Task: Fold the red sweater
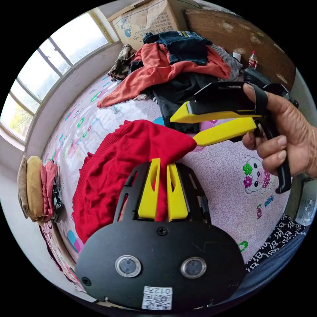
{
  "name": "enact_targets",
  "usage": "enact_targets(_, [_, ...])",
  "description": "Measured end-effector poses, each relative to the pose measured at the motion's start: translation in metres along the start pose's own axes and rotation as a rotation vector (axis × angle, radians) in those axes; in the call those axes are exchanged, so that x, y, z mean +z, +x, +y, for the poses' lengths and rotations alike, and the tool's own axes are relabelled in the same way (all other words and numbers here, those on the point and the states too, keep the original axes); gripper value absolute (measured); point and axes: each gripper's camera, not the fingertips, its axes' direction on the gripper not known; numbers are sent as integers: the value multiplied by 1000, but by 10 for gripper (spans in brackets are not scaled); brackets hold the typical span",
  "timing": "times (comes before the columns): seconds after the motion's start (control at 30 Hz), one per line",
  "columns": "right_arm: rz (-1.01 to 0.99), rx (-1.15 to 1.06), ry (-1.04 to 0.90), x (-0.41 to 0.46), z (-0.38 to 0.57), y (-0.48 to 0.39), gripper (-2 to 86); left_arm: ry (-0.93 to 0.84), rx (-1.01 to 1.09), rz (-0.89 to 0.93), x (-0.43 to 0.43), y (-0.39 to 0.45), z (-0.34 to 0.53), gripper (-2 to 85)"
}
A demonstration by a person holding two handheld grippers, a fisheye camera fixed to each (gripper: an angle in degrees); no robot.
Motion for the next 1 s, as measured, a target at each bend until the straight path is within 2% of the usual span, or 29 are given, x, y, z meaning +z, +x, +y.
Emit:
enact_targets(0.2, [-79,79,-195,54,-64,27,196,44,-18,2,-17,-17,2,1])
enact_targets(0.33, [-115,108,-221,95,-84,33,189,65,-38,16,-27,-29,4,1])
enact_targets(0.43, [-162,110,-208,124,-102,33,151,72,-41,34,-33,-38,6,1])
enact_targets(0.53, [-96,94,-156,141,-110,27,69,52,-45,63,-36,-49,11,3])
enact_targets(0.6, [-27,69,-159,153,-110,20,49,64,-157,74,-52,-74,25,3])
enact_targets(0.73, [-19,52,-165,173,-103,17,29,163,-367,86,-89,-134,53,2])
enact_targets(0.83, [3,19,-181,195,-98,8,18,42,-511,-6,-77,-196,59,2])
enact_targets(0.9, [23,-8,-189,214,-92,-2,13,-46,-614,63,-48,-244,62,2])
enact_targets(1.0, [62,-62,-202,240,-83,-23,8,-74,-676,102,-22,-280,62,2])
